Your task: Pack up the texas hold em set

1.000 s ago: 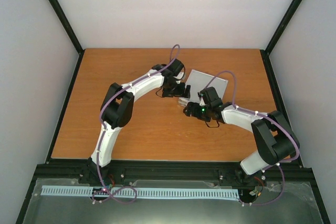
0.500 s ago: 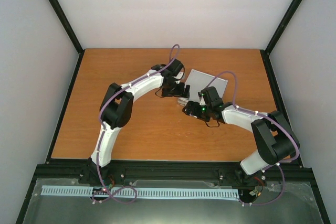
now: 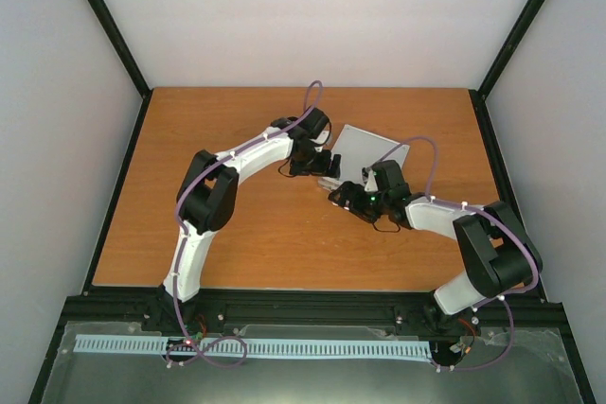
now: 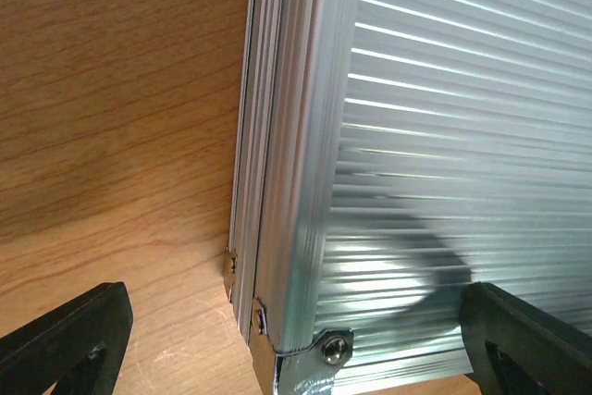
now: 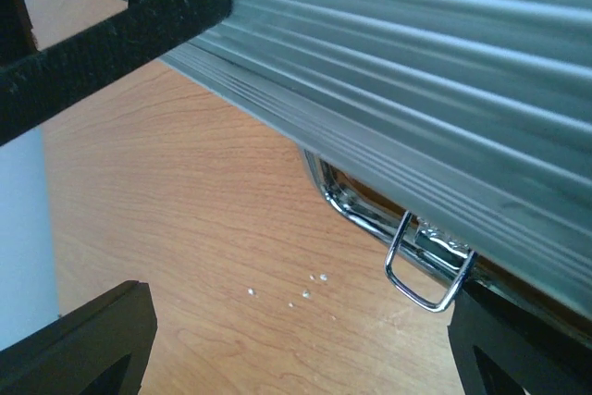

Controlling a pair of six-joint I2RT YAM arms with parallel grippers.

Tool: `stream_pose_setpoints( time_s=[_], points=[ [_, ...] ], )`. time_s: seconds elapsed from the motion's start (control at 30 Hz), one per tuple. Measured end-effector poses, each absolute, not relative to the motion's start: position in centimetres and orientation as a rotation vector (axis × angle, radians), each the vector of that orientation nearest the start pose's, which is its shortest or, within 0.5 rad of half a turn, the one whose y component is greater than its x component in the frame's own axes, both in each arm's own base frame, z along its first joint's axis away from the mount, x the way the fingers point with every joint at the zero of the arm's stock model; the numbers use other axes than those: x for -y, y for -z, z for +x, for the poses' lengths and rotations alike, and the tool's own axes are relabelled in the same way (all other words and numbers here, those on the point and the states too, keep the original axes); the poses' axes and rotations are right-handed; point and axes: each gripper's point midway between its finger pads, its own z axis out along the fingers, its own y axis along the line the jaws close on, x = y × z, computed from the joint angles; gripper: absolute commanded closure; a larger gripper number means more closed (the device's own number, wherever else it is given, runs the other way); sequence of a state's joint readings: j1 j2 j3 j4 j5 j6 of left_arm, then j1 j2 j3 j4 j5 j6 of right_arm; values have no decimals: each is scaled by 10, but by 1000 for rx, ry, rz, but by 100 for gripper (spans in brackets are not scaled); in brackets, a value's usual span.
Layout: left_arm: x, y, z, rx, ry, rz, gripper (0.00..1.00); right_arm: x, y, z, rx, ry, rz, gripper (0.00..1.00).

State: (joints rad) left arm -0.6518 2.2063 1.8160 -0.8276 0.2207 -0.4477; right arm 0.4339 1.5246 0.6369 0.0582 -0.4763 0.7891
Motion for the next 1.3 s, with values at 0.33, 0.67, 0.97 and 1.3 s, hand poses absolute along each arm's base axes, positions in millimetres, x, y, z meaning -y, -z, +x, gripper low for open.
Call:
stream_pose_setpoints(
  time_s=[0.33,0.67,0.97,1.3],
  points=[
    [339,-61,382,-2881,549,353,0,-226,-60,297,-2574,-1226,298,11],
    [339,-61,382,-2880,548,353,0,-228,-68,303,-2537,-1304,319,11],
    [340,-61,382,-2877,551,355,0,-216,-71,308,-2531,-1314,402,11],
    [340,-60,382,-2872,557,362,0,-196,-78,324,-2485,-1296,474,11]
  ],
)
